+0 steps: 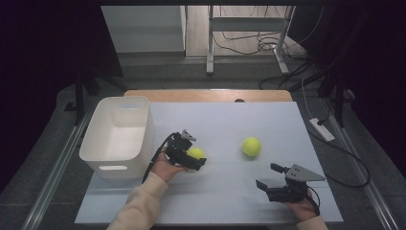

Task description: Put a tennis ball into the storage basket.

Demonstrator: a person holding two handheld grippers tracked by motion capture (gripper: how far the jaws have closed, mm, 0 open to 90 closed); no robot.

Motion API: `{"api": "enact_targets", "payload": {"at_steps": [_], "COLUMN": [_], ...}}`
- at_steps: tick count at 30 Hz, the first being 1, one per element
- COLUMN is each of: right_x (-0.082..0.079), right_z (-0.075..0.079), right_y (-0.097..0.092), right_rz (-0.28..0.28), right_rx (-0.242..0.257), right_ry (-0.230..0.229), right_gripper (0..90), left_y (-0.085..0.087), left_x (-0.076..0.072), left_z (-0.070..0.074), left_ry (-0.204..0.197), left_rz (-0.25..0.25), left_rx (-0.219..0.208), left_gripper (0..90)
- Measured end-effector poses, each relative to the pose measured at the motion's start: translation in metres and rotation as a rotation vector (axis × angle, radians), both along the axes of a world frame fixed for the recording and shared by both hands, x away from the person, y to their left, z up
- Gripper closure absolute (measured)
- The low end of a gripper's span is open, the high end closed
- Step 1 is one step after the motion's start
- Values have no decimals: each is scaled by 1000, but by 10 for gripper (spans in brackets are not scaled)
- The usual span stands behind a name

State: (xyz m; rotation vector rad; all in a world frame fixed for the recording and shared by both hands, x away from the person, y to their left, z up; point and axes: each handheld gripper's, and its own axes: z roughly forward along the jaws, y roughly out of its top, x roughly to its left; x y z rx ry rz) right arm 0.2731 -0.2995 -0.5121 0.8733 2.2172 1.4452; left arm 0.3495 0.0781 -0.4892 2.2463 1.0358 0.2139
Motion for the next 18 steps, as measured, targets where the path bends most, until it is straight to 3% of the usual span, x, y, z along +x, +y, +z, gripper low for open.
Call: {"api": "enact_targets", "payload": {"at_steps": [13,18], "right_x": [0,0], "right_z": [0,0], "right_y": [0,0], "right_rz": [-1,0], "right_rx": [-4,-6], "right_ry": [-1,-2], "right_gripper": [122,122], "left_y": [0,0], "left_x": [7,7], "left_z": [-12,-13], "left_ry": [53,52], "left_rz": [-1,-15], "left_rx": [-4,0], "left_gripper": [9,97]}}
